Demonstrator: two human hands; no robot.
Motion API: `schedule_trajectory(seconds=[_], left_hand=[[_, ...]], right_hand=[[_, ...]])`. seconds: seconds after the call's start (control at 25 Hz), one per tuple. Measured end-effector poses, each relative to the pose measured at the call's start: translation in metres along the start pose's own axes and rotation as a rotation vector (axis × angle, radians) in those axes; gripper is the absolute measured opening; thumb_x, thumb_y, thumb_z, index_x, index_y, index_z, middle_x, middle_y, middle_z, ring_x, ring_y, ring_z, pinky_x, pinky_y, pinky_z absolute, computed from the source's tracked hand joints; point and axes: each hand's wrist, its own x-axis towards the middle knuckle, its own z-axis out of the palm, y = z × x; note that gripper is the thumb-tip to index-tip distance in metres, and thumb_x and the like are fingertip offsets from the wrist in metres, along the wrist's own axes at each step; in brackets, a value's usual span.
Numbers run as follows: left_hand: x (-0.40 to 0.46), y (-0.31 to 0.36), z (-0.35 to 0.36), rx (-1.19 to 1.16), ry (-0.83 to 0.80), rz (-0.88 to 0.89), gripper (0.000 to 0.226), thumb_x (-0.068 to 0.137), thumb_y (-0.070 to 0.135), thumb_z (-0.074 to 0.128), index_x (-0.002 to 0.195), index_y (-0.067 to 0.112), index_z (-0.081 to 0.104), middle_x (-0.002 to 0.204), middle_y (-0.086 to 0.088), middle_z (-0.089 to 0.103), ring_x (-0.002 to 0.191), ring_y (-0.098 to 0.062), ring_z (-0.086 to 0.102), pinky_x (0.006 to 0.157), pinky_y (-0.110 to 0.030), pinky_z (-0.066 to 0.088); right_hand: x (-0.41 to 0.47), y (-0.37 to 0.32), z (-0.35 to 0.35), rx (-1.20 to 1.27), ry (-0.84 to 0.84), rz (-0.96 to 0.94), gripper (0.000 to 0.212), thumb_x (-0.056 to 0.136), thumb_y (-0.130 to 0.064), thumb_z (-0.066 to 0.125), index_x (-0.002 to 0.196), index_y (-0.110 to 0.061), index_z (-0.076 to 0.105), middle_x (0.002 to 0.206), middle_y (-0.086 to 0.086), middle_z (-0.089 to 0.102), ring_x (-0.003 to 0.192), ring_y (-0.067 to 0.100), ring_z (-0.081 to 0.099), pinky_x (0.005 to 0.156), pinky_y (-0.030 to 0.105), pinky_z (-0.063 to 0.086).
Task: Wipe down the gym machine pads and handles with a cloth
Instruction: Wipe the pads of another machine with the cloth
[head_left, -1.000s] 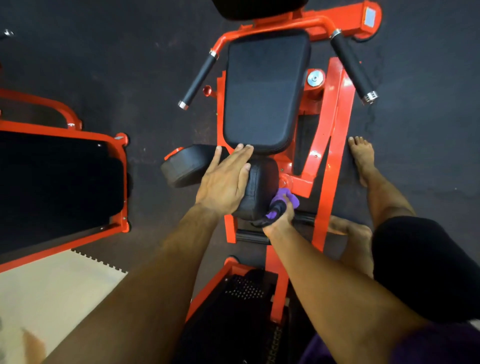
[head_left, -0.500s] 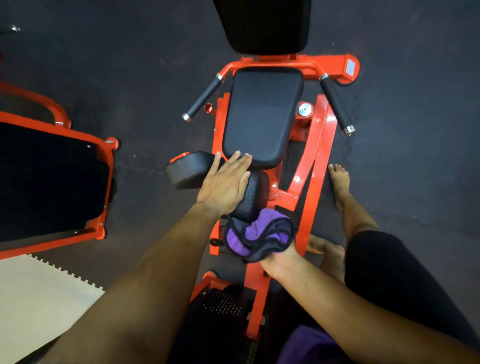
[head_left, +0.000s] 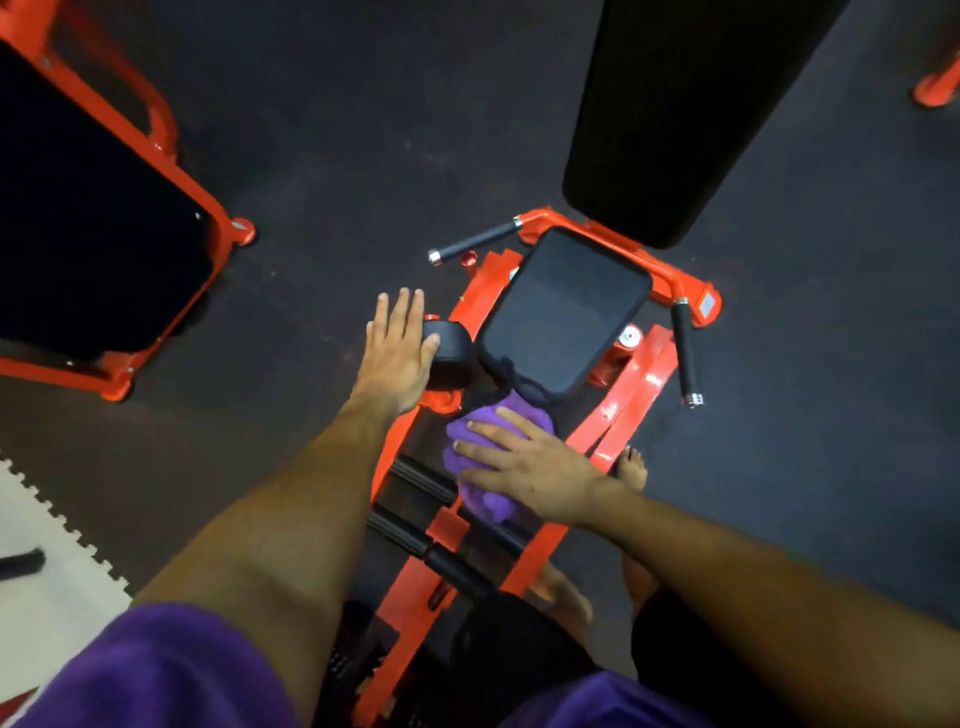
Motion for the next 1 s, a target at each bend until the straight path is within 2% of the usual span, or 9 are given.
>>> schedule_trajectory(seconds=[0.08, 0.16, 0.28, 0.4, 0.48, 0.6, 0.72, 0.88, 1.0], left_hand=[[0.001, -0.004, 0.0, -0.016, -0.024, -0.001, 0.064, 0.111, 0.04, 0.031, 0.165, 0.017, 0.007, 0.173, -0.003, 0.004, 0.159, -0.029, -0.009, 0.126, -0.057, 0.009], [0.001, -0.005, -0.002, -0.009, -0.022, -0.012, 0.065, 0.111, 0.041, 0.03, 0.165, 0.019, 0.004, 0.174, -0.002, -0.001, 0.158, -0.029, -0.013, 0.126, -0.055, 0.006], [0.002, 0.0, -0.006, -0.029, -0.058, -0.019, 0.065, 0.111, 0.042, 0.03, 0.165, 0.02, 0.002, 0.174, -0.001, -0.003, 0.158, -0.029, -0.014, 0.127, -0.054, 0.005], [0.002, 0.001, -0.017, -0.063, -0.081, -0.078, 0.066, 0.111, 0.043, 0.031, 0.165, 0.019, 0.003, 0.174, -0.001, -0.004, 0.158, -0.028, -0.014, 0.128, -0.055, 0.007], [-0.004, 0.005, -0.021, -0.105, -0.091, -0.133, 0.066, 0.111, 0.044, 0.031, 0.165, 0.019, 0.004, 0.174, -0.001, -0.004, 0.159, -0.026, -0.012, 0.128, -0.052, 0.007], [-0.015, 0.013, -0.019, -0.169, -0.048, -0.31, 0.064, 0.111, 0.044, 0.029, 0.165, 0.019, 0.008, 0.174, -0.003, 0.003, 0.159, -0.027, -0.003, 0.128, -0.049, 0.01], [-0.023, 0.022, -0.021, -0.172, -0.033, -0.471, 0.061, 0.109, 0.048, 0.03, 0.163, 0.021, 0.019, 0.17, -0.005, 0.019, 0.155, -0.032, 0.019, 0.124, -0.049, 0.022], [-0.014, 0.026, -0.037, -0.111, -0.031, -0.619, 0.048, 0.105, 0.053, 0.035, 0.138, 0.02, 0.045, 0.142, -0.009, 0.049, 0.132, -0.035, 0.046, 0.105, -0.052, 0.038], [0.002, 0.02, -0.046, -0.11, -0.065, -0.703, 0.057, 0.105, 0.059, 0.028, 0.126, 0.017, 0.06, 0.135, -0.012, 0.059, 0.13, -0.035, 0.05, 0.106, -0.051, 0.038]], right_hand=[[0.0, 0.029, 0.0, 0.173, 0.087, 0.204, 0.049, 0.096, -0.034, 0.049, 0.142, -0.02, 0.055, 0.157, 0.001, 0.041, 0.147, 0.025, 0.034, 0.122, 0.053, 0.022], [-0.011, 0.06, -0.008, 0.284, 0.15, 0.525, 0.047, 0.096, -0.036, 0.043, 0.137, -0.019, 0.059, 0.146, -0.001, 0.051, 0.138, 0.019, 0.044, 0.117, 0.042, 0.032], [-0.042, 0.093, -0.029, 0.474, -0.055, 0.742, 0.02, 0.102, -0.028, 0.051, 0.116, -0.039, 0.06, 0.118, -0.004, 0.063, 0.117, 0.022, 0.06, 0.102, 0.037, 0.044], [-0.054, 0.075, -0.068, 0.632, 0.141, 0.909, 0.015, 0.102, -0.021, 0.056, 0.111, -0.029, 0.064, 0.104, -0.008, 0.065, 0.095, 0.005, 0.063, 0.086, 0.017, 0.043], [-0.064, 0.057, -0.087, 0.725, 0.271, 1.008, 0.02, 0.099, -0.039, 0.056, 0.112, -0.028, 0.066, 0.103, -0.011, 0.069, 0.09, -0.003, 0.064, 0.079, 0.01, 0.042], [-0.075, 0.052, -0.096, 0.795, 0.327, 1.031, 0.019, 0.101, -0.037, 0.059, 0.118, -0.035, 0.066, 0.113, -0.011, 0.071, 0.106, 0.011, 0.066, 0.083, 0.018, 0.044], [-0.06, 0.068, -0.111, 0.869, 0.277, 0.997, 0.016, 0.101, -0.03, 0.059, 0.11, -0.042, 0.063, 0.112, -0.015, 0.069, 0.107, 0.011, 0.064, 0.082, 0.016, 0.044], [-0.013, 0.115, -0.122, 0.979, 0.254, 0.887, 0.03, 0.099, -0.01, 0.062, 0.126, -0.024, 0.059, 0.117, -0.019, 0.065, 0.108, -0.001, 0.064, 0.086, 0.004, 0.042], [0.035, 0.146, -0.114, 1.029, 0.195, 0.823, 0.04, 0.098, -0.015, 0.065, 0.132, -0.033, 0.055, 0.125, -0.024, 0.062, 0.112, -0.007, 0.06, 0.102, 0.019, 0.042]])
